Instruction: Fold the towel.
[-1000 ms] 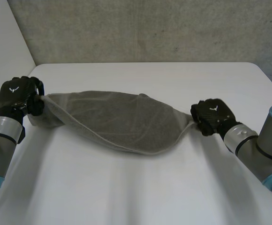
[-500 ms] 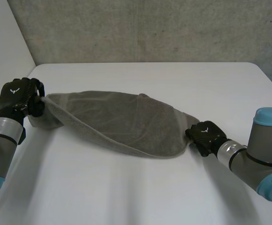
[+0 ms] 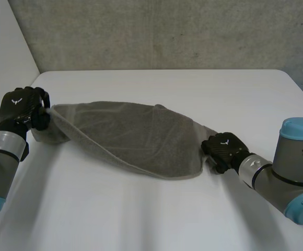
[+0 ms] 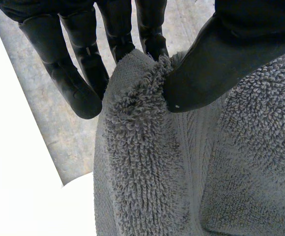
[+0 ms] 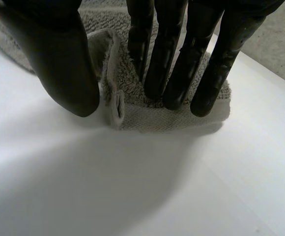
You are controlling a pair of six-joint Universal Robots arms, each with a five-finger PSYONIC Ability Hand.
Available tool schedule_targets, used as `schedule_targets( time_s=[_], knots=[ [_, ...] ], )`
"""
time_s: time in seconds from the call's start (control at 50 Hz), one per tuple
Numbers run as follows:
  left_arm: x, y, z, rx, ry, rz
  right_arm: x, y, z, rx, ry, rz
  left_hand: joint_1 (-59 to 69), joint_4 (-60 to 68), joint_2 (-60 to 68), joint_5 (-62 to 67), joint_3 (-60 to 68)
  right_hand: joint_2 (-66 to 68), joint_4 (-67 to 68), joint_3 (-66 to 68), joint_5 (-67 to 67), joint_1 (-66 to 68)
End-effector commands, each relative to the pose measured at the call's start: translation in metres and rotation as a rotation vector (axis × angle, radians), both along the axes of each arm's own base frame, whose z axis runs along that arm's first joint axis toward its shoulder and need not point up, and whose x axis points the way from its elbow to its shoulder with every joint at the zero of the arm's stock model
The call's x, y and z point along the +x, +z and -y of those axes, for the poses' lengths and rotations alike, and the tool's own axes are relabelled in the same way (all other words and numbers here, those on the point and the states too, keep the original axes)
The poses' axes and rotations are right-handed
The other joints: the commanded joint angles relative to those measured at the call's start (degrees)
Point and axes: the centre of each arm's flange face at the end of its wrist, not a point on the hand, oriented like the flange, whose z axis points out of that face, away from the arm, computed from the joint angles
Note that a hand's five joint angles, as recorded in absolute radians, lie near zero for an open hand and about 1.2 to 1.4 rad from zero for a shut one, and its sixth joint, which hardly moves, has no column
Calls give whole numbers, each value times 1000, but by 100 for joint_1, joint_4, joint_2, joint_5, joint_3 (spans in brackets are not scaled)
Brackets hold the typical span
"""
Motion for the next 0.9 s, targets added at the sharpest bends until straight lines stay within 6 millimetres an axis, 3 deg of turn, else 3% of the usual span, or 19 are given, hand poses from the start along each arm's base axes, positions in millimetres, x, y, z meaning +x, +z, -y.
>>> schedule_targets(
  time_s=[0.02,0.36,0.4,0.5,0.58,0.62,0.66,0.68,0.72,0.74,0.76,0.78,0.8,0.82,0.84,0.86,0.88,0.9],
  knots=[
    [0,0,0,0,1,1,2,3,0,8,-6,24,172,-629,-357,-1303,-726,-308,-29,-117,-43,-13],
    [0,-2,0,6,0,2,3,1,-1,21,-18,45,172,-629,-357,-1303,-726,-91,189,100,175,204],
    [0,-2,0,6,1,2,3,1,-1,21,-21,56,172,-629,-357,-1303,-726,163,442,354,428,458],
    [0,-2,0,4,0,2,2,1,6,11,-73,89,172,-629,-357,-1303,-726,3095,3374,3286,3361,3390],
    [0,-2,1,5,1,3,-2,7,11,-13,-111,94,172,-629,-357,-1303,-726,3100,3380,3291,3366,3396],
    [0,-1,0,2,0,3,-4,17,14,-46,-125,101,172,-629,-357,-1303,-726,3100,3380,3291,3366,3396],
    [-1,1,0,0,-2,6,-8,62,16,-162,-136,139,172,-629,-357,-1303,-726,3100,3380,3291,3366,3396],
    [-1,5,0,-9,-2,5,-8,62,16,-163,-136,139,172,-629,-357,-1303,-726,3100,3380,3291,3366,3396],
    [-1,8,0,-14,-2,5,-17,105,17,-270,-153,176,172,-629,-357,-1303,-726,3100,3380,3291,3366,3396],
    [-1,16,-2,-28,-1,6,-17,105,17,-271,-153,176,172,-629,-357,-1303,-726,3100,3380,3291,3366,3396],
    [-1,16,-2,-28,-1,6,-23,123,19,-320,-165,189,172,-629,-357,-1303,-726,3100,3380,3291,3366,3396],
    [0,31,-5,-58,2,4,-23,124,19,-321,-166,190,172,-629,-357,-1303,-726,3100,3380,3291,3366,3396],
    [0,31,-5,-58,2,4,-28,146,19,-378,-173,204,172,-629,-357,-1303,-726,3100,3380,3291,3366,3396],
    [2,49,-9,-91,5,0,-31,172,15,-434,-170,222,172,-629,-357,-1303,-726,3100,3380,3291,3366,3396],
    [3,68,-14,-120,7,-4,-31,172,15,-435,-169,222,172,-629,-357,-1303,-726,3100,3380,3291,3366,3396],
    [3,68,-14,-120,7,-4,-34,197,10,-479,-163,233,172,-629,-357,-1303,-726,3100,3380,3291,3366,3396],
    [4,86,-20,-139,8,-9,-37,220,5,-511,-154,235,172,-629,-357,-1303,-726,3100,3380,3291,3366,3396],
    [4,105,-28,-154,11,-15,-37,220,5,-511,-154,235,172,-629,-357,-1303,-726,3100,3380,3291,3366,3396]
  ],
)
